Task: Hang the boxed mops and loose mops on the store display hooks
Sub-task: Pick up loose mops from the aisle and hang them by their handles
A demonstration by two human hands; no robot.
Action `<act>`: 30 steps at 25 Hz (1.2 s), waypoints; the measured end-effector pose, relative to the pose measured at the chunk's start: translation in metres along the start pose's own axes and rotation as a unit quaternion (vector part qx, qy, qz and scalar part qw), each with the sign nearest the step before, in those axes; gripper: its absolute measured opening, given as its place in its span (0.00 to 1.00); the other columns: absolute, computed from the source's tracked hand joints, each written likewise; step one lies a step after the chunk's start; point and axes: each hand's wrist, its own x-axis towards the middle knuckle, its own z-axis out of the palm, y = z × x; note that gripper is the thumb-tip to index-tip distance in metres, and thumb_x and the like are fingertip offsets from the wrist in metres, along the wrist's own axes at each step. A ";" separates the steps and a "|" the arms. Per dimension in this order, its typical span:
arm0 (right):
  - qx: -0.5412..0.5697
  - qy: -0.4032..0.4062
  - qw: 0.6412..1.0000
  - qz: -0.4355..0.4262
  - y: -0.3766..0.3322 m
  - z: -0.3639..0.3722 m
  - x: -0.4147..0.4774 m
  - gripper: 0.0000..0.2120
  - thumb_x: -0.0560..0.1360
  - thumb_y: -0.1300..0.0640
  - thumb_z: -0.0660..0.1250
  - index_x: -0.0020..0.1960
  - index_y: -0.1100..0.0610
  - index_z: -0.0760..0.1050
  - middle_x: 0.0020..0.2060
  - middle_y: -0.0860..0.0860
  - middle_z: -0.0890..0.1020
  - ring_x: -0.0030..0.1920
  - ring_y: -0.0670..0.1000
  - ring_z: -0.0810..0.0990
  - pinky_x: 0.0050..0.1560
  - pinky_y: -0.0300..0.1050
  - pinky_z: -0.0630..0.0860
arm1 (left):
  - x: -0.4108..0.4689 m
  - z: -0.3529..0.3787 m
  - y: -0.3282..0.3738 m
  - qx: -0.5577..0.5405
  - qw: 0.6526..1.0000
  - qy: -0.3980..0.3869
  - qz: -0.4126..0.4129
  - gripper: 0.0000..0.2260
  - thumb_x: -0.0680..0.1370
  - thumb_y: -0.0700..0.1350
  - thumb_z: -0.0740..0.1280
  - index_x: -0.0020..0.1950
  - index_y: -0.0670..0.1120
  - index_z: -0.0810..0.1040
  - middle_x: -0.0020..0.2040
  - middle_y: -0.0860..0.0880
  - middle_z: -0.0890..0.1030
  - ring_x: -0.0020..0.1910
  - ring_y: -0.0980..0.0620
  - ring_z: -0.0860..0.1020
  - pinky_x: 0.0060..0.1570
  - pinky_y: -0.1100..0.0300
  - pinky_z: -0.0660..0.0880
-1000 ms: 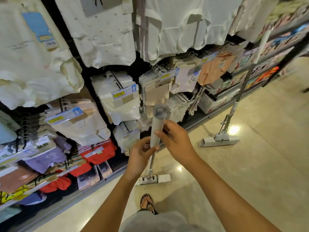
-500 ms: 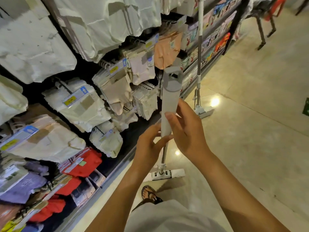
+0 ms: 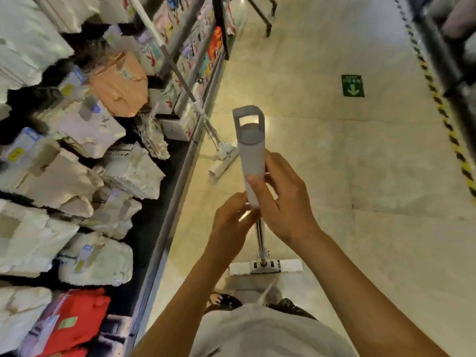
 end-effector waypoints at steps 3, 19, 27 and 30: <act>-0.020 0.055 0.997 0.045 0.019 -0.054 -0.029 0.19 0.79 0.53 0.59 0.65 0.64 0.70 0.53 0.55 0.75 0.49 0.46 0.74 0.46 0.29 0.73 | 0.006 0.057 0.007 0.051 0.995 -0.066 0.046 0.08 0.75 0.39 0.69 0.53 0.39 0.80 0.47 0.45 0.83 0.45 0.56 0.79 0.45 0.60 0.76; -0.193 0.458 0.845 0.198 0.037 -0.219 -0.195 0.13 0.80 0.53 0.59 0.61 0.59 0.71 0.49 0.46 0.73 0.49 0.41 0.73 0.46 0.34 0.72 | -0.023 0.289 0.084 -0.126 0.816 -0.550 -0.122 0.11 0.77 0.36 0.63 0.41 0.46 0.84 0.40 0.47 0.83 0.44 0.49 0.80 0.42 0.64 0.78; -0.281 0.612 0.690 0.265 0.022 -0.220 -0.206 0.11 0.79 0.55 0.60 0.59 0.58 0.72 0.47 0.40 0.71 0.48 0.37 0.73 0.45 0.30 0.70 | -0.016 0.344 0.088 -0.031 0.696 -0.715 0.056 0.16 0.66 0.54 0.67 0.49 0.74 0.78 0.49 0.68 0.82 0.53 0.65 0.80 0.56 0.57 0.78; -0.314 0.664 0.630 0.253 0.005 -0.225 -0.205 0.08 0.79 0.57 0.60 0.57 0.55 0.71 0.46 0.46 0.73 0.46 0.41 0.73 0.42 0.38 0.74 | -0.018 0.358 0.105 -0.039 0.656 -0.746 0.111 0.14 0.65 0.59 0.70 0.47 0.75 0.78 0.47 0.71 0.82 0.50 0.70 0.79 0.50 0.71 0.75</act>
